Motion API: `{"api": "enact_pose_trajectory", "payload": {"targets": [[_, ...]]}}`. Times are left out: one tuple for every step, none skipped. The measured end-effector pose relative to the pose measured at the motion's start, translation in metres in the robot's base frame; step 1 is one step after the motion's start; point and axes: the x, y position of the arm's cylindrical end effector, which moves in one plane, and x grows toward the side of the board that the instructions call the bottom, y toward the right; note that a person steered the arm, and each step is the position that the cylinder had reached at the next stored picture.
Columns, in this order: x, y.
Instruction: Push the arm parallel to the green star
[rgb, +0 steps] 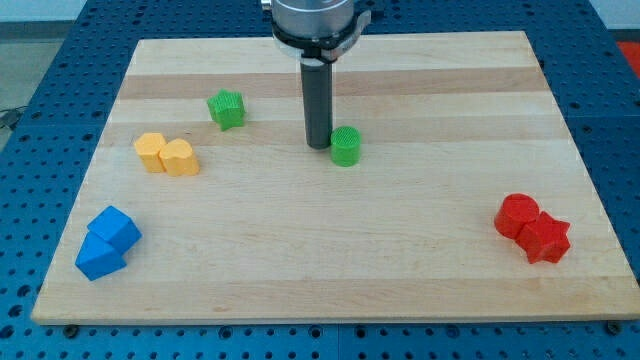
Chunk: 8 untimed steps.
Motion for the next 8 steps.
{"api": "enact_pose_trajectory", "payload": {"targets": [[0.038, 0.003], [0.081, 0.032], [0.091, 0.021], [0.071, -0.029], [-0.012, -0.051], [-0.091, -0.045], [-0.098, 0.009], [-0.099, 0.012]]}}
